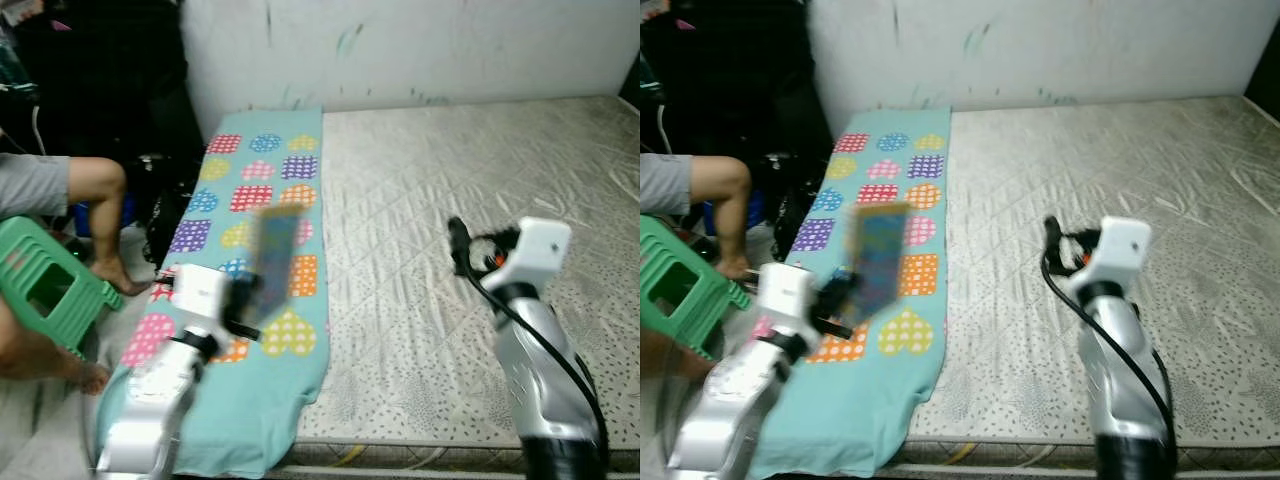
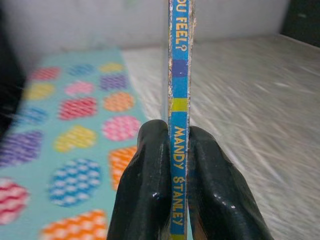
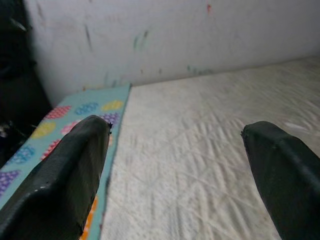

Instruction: Clean up the room

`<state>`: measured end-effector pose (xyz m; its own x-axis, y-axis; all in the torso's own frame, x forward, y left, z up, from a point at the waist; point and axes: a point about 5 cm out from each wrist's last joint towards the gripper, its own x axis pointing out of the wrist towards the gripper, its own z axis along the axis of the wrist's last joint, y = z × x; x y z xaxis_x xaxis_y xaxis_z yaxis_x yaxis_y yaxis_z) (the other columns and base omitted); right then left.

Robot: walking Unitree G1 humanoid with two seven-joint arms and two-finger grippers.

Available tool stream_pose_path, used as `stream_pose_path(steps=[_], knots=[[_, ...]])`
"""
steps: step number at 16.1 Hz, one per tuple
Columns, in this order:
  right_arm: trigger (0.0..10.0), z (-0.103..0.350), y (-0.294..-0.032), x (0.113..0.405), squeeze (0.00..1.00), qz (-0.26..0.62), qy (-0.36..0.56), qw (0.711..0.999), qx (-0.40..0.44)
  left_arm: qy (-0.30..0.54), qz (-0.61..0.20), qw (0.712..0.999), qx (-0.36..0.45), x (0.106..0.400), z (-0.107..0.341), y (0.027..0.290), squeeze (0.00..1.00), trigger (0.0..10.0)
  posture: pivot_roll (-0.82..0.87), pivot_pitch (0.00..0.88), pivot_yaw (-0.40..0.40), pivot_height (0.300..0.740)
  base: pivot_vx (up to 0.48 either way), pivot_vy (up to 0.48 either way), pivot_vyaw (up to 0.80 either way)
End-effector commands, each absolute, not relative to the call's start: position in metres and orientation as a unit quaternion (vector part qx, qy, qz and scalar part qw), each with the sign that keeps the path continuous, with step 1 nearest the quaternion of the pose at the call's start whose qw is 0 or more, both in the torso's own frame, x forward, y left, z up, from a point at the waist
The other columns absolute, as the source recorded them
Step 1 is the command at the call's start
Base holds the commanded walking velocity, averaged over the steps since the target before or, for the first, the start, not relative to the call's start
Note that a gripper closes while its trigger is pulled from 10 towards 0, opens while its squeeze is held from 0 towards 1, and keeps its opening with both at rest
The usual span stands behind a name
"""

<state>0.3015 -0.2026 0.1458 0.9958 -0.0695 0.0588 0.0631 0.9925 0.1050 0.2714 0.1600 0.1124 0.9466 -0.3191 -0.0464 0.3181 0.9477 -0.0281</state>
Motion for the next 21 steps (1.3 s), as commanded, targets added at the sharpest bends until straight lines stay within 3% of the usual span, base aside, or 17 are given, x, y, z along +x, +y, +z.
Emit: stream_pose_path(steps=[1,5,8,13,15,21], knots=[[10.0,0.145,-0.206,0.293,0.0,-0.035,-0.034,0.998,0.049,0.006,-0.115,0.993,0.008,0.274,0.119,0.178,0.0,10.0,-0.07,0.0,0.091,0.74,0.0,0.0,0.0],[10.0,0.129,-0.214,0.276,0.0,-0.066,-0.01,0.997,0.035,0.019,-0.037,0.999,0.031,0.254,0.104,0.202,0.0,10.0,-0.07,0.0,0.086,0.74,0.0,0.0,0.0],[10.0,0.126,-0.21,0.281,0.0,-0.066,-0.002,0.997,0.035,0.019,-0.03,0.999,0.024,0.256,0.099,0.192,0.0,10.0,-0.08,0.0,0.078,0.74,0.0,0.0,0.0],[10.0,0.134,-0.204,0.292,0.0,-0.055,-0.016,0.998,0.037,0.004,-0.011,0.999,-0.038,0.27,0.106,0.174,0.0,10.0,-0.08,0.0,0.074,0.74,0.0,0.0,-0.77],[10.0,0.134,-0.203,0.292,0.0,-0.057,-0.017,0.998,0.038,0.007,-0.016,0.998,-0.057,0.27,0.106,0.171,0.0,10.0,-0.09,0.0,0.071,0.74,0.0,0.0,0.0],[10.0,0.136,-0.201,0.294,0.0,-0.049,-0.016,0.998,0.033,0.003,-0.033,0.999,-0.036,0.268,0.109,0.164,0.0,10.0,-0.09,0.0,0.054,0.74,0.0,0.0,0.0]])
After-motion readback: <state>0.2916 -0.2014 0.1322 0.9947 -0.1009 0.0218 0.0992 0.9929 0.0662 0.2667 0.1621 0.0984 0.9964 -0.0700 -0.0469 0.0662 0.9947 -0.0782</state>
